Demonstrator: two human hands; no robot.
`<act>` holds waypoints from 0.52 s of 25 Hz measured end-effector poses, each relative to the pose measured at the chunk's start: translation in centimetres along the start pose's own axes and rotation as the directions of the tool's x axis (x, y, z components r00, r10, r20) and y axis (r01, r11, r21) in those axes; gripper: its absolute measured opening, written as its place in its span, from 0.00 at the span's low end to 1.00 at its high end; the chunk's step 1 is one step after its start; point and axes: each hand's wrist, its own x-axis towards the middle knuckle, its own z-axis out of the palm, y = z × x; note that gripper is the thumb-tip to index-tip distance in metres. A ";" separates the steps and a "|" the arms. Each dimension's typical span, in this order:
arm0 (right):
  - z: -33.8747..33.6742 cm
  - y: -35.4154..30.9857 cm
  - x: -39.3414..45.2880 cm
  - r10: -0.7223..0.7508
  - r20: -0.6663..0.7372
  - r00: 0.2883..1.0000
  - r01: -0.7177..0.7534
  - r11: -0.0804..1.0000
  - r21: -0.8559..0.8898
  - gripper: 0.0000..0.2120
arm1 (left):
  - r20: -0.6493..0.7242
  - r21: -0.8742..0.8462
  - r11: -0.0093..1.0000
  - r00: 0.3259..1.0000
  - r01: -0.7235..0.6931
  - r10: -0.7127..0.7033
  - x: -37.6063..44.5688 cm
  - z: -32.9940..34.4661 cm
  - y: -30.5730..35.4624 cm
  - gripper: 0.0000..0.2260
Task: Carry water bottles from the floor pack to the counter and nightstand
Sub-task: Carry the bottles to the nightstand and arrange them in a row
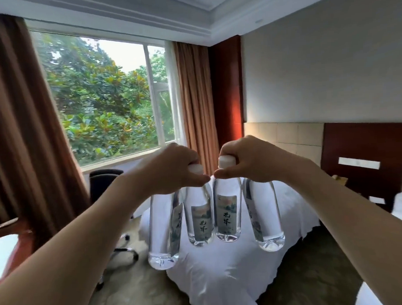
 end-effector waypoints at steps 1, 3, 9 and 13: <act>0.2 1.5 0.9 0.042 -0.006 0.999 -0.042 0.999 -0.015 0.17 | -0.001 -0.034 0.999 0.999 -0.040 0.040 2.3 1.3 -1.3 0.17; 0.9 4.4 2.3 0.135 -0.027 0.991 -0.136 0.990 -0.045 0.16 | -0.025 -0.096 0.982 0.987 -0.162 0.160 6.9 4.1 -3.8 0.17; 1.1 10.9 3.8 0.474 -0.132 0.871 -0.487 0.867 -0.100 0.20 | -0.057 -0.206 0.897 0.920 -0.391 0.388 20.0 10.1 -5.9 0.16; 0.3 14.4 3.8 0.627 -0.262 0.733 -0.669 0.735 -0.110 0.21 | -0.098 -0.314 0.798 0.853 -0.515 0.512 26.6 13.1 -4.5 0.17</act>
